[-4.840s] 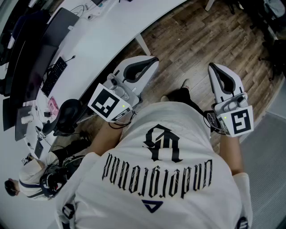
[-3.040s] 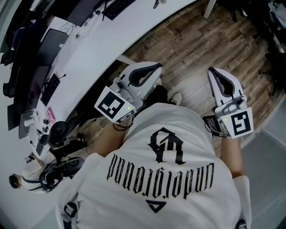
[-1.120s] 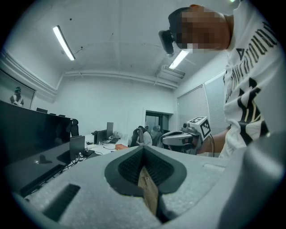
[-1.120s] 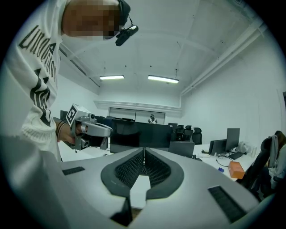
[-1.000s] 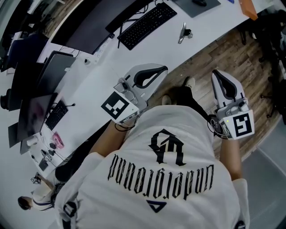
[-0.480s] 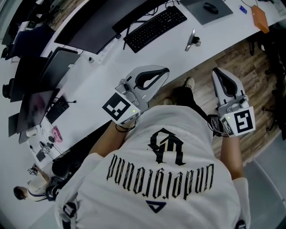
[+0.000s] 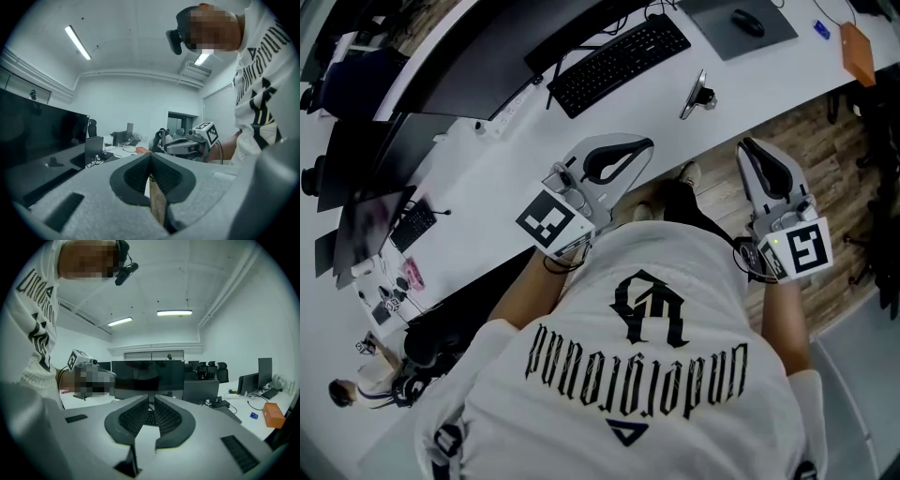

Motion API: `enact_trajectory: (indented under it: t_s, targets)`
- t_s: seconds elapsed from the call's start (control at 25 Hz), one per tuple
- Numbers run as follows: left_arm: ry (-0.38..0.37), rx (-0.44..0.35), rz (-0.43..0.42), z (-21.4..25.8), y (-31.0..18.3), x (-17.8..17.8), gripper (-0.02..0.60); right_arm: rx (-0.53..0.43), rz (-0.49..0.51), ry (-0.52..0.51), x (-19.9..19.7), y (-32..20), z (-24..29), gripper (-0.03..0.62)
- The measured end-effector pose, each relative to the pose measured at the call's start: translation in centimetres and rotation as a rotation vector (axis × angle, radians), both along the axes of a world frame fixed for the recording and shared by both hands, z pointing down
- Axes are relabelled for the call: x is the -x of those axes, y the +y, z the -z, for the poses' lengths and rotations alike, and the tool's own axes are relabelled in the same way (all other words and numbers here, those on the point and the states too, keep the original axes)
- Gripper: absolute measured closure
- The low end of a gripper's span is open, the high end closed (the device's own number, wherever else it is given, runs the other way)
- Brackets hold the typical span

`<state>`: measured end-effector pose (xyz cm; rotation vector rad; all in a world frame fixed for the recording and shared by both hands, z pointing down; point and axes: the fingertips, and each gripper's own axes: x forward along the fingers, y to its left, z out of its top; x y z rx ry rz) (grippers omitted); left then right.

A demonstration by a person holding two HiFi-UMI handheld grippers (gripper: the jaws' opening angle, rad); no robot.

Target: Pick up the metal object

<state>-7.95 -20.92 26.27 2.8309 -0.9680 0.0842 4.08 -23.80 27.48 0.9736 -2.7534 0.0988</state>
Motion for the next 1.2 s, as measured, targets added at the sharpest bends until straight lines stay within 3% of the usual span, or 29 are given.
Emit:
enact_trajectory:
  t_s: [0.32,0.48,0.68,1.2]
  targets:
    - [-0.002,0.066,0.021,-2.5,-6.2,-2.5,0.566,0.106,0.041,-0.013,-1.3,-6.3,-3.2,0.576]
    - [-0.006,0.1,0.02,-3.9,-8.7,-3.7,0.566,0.181,0.05,-0.013,-2.0,-8.9,-5.4,0.517]
    - [-0.019,0.133,0.023,-6.1,-11.7,-4.6,0.566,0.267,0.051,-0.032,-2.6,-12.1,-8.4,0.504]
    - [-0.071,0.271,0.001,-15.4,-16.5,-6.1,0.566,0.592,-0.032,-0.151,-4.0,-17.1,-19.4,0.489]
